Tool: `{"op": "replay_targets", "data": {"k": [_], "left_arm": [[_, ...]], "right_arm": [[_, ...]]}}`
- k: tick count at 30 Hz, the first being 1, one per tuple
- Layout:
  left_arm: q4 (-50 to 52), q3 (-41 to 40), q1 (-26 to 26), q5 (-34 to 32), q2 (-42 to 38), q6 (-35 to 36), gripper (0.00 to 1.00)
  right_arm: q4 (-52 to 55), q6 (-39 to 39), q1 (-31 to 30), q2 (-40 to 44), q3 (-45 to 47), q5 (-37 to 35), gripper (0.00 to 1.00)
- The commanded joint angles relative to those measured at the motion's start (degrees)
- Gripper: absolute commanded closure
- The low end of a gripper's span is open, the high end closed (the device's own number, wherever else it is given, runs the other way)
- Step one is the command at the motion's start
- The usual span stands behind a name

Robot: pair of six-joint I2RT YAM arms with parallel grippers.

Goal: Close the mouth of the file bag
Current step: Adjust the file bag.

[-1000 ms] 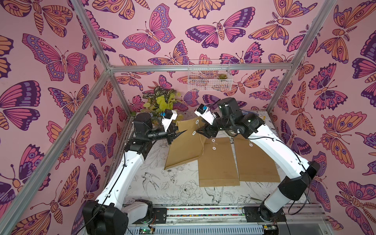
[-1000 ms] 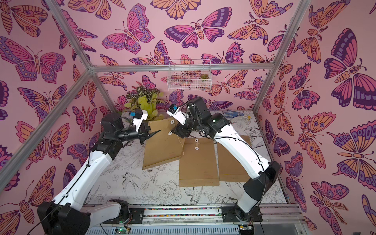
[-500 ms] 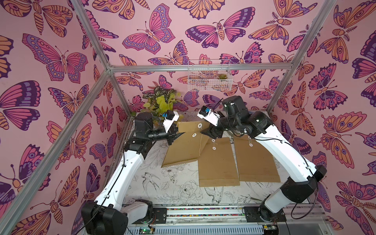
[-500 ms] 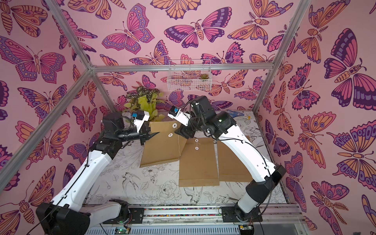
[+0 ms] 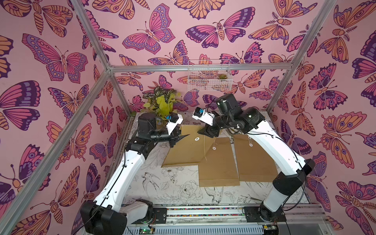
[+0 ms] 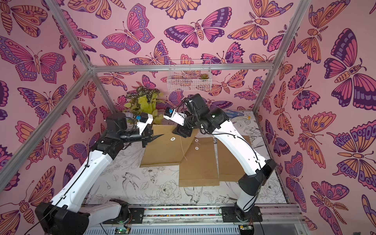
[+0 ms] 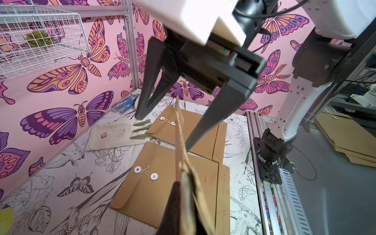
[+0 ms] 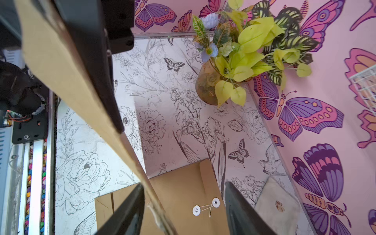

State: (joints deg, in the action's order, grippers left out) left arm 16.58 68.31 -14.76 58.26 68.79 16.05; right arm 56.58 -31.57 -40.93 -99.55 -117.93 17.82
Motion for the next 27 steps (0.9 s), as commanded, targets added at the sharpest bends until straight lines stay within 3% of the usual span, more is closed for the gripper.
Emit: {"op": "replay_targets", "data": {"k": [1,7,14,16,24,27], "left_arm": [[1.18,2.08,-0.61,0.98,-0.07,1.94,1.0],[2.42,2.22,-0.97,-0.58,-0.35,2.67,1.0],[2.67,1.86,-0.97,-7.25,-1.27,3.19,1.0],[2.8,1.86,-0.92,-7.9,-1.69,2.95,1.0],[4.04,-4.35,3.05,-15.15,-5.81,-0.69,0.64],[4.09,-7.98,4.96,-14.99,-7.47,-0.93,0.59]], "right_arm": [[3.94,-3.03,-0.3,-0.51,-1.0,3.22,0.49],[4.27,-4.5,-0.27,-0.51,-1.08,4.95,0.74],[5.34,-6.57,-0.28,0.0,-0.7,8.36,1.0],[4.71,-6.38,-0.17,0.22,-0.49,8.6,1.0],[3.3,-6.09,1.38,1.57,0.95,11.9,1.0],[4.56,-6.94,1.88,1.96,0.68,12.81,1.0]]}}
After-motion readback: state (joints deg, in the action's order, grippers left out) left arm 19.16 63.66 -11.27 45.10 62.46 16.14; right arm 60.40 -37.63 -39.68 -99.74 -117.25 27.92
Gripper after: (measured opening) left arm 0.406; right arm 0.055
